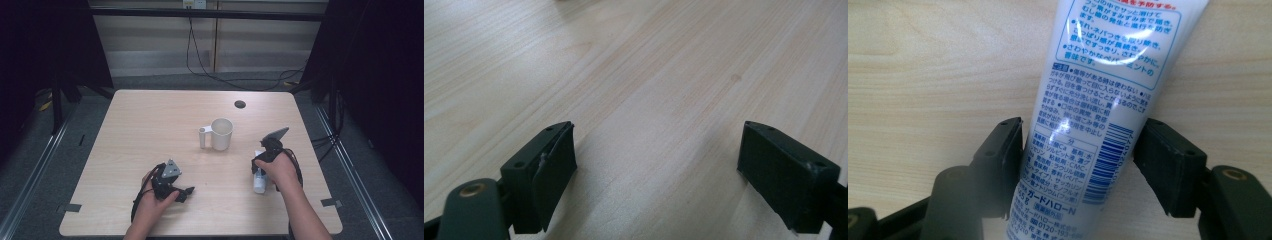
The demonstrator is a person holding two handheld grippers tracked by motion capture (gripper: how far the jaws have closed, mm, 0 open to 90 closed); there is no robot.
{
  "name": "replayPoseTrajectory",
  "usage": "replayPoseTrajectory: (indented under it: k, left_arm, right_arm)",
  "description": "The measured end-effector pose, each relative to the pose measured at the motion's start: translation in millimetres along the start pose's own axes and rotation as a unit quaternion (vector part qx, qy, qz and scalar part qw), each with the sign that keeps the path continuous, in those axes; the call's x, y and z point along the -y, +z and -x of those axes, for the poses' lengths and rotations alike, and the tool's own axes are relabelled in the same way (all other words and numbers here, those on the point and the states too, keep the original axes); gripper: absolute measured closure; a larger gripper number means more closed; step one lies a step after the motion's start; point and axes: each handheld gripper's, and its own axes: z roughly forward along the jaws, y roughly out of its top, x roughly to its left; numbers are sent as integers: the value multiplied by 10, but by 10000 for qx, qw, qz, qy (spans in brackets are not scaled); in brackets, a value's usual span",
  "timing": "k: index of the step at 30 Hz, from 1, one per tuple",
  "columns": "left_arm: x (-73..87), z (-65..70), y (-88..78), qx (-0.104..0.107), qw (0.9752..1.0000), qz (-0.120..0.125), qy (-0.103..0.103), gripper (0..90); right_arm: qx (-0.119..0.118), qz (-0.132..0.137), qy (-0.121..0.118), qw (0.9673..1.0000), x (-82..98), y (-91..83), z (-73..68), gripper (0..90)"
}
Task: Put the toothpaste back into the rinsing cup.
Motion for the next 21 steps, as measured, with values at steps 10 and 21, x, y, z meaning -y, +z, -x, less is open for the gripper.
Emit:
replayPoseTrajectory:
  k: [10,21]
  left_arm:
    - [0,-1,-1,-4,10000,-3,7,152]
    - [0,0,0,3,10000,0,-2,152]
  right_arm:
    - [-12,-116,129,9998,-34,5,5,376]
    - [239,-199,37,9995,-71,24,-50,388]
